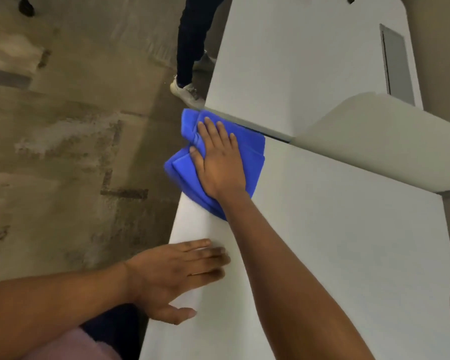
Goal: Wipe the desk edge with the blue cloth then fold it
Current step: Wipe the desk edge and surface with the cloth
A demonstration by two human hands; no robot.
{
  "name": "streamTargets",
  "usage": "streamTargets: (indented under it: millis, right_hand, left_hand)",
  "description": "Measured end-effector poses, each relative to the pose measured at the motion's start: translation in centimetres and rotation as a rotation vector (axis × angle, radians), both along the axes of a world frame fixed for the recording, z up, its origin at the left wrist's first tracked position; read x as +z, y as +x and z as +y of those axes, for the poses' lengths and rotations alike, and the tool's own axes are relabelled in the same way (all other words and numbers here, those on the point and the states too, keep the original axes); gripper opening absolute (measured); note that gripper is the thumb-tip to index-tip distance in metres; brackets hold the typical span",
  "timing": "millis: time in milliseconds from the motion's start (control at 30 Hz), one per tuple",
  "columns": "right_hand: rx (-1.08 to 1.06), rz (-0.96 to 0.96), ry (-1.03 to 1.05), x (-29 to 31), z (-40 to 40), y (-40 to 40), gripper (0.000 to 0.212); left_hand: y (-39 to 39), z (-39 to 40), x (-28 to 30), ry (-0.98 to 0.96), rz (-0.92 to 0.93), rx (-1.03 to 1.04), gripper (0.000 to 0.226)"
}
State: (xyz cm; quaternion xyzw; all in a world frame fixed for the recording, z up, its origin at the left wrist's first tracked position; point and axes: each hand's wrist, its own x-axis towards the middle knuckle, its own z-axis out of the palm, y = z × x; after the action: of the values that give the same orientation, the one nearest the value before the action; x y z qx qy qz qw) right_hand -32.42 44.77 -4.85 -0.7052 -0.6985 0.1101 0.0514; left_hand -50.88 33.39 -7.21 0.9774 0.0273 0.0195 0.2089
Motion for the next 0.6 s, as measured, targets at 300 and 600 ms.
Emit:
streamTargets:
  millis: [300, 600]
  right_hand:
    - [0.153, 0.137, 0.013, -0.6, -1.1, 5.7, 0.055]
    - [-0.576, 0.013, 0.036, -1.6, -4.9, 2.2, 0.068]
  left_hand:
    - [0.0, 1.0, -0.9, 0.040, 0.009, -0.135, 0.089]
    - [-0.2, 1.4, -0.3, 0.097, 0.083, -0.175, 0.088]
